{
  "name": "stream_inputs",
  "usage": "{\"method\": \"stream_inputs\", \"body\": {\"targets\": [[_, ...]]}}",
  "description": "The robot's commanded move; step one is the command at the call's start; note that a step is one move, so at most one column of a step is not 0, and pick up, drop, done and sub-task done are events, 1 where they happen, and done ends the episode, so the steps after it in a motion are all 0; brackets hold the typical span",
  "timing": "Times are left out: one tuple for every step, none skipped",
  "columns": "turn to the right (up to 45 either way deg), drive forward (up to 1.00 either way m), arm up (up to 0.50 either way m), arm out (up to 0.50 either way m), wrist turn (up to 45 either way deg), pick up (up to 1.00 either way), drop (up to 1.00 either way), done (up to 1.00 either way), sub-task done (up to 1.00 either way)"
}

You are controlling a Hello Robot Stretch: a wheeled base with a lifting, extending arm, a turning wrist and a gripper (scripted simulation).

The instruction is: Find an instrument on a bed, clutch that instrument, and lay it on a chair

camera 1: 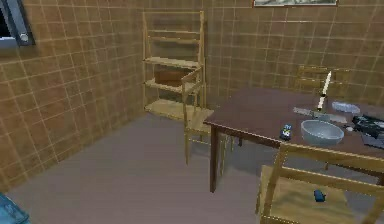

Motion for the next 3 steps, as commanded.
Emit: {"method": "stream_inputs", "body": {"targets": [[-45.0, 0.0, 0.0, 0.0, 0.0, 0.0, 0.0, 0.0, 0.0], [-45.0, 0.0, 0.0, 0.0, 0.0, 0.0, 0.0, 0.0, 0.0], [-42.0, 0.0, 0.0, 0.0, 0.0, 0.0, 0.0, 0.0, 0.0]]}}
